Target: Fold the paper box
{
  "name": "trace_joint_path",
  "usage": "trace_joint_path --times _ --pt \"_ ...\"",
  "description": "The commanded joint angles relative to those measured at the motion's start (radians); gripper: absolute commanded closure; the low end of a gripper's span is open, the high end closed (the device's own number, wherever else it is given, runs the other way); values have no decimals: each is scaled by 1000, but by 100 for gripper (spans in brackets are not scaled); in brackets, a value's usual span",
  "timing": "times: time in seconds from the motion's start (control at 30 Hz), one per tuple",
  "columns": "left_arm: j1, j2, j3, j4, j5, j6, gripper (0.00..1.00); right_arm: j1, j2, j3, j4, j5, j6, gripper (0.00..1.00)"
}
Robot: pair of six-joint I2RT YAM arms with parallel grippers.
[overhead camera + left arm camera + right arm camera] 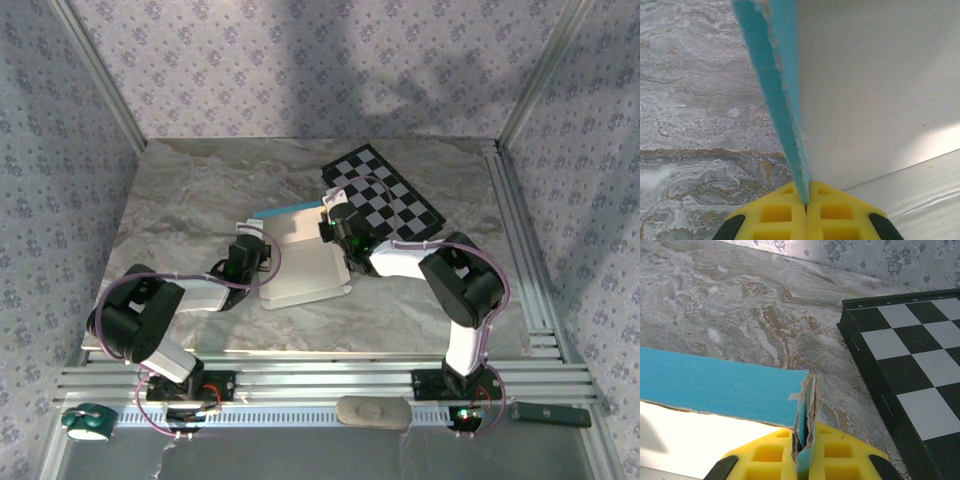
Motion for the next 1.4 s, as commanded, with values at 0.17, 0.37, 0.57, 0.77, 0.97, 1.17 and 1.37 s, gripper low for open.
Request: trace_joint_path --times 0.17,0.37,0.57,0.77,0.97,1.17,1.37 --pt "-2 -1 41 -62 -13 -14 100 -3 -25 16 -14 -87 50 75" --pt "51 12 37 -63 46 -54 100 -94 -81 -41 -35 -397 70 66" --pt "55 25 62 -99 58 -60 100 -126 -97 -93 -41 -469 64 58" --pt "57 21 64 -112 58 -62 100 -105 -117 -168 -4 -447 50 58" --pt "57 16 67 -121 55 -63 100 -77 -84 -178 10 -339 48 63" --pt "56 8 64 -124 58 -62 100 -90 -40 -130 2 -324 51 66" --pt "56 8 67 -125 61 -62 100 -80 15 -86 -8 -327 65 69"
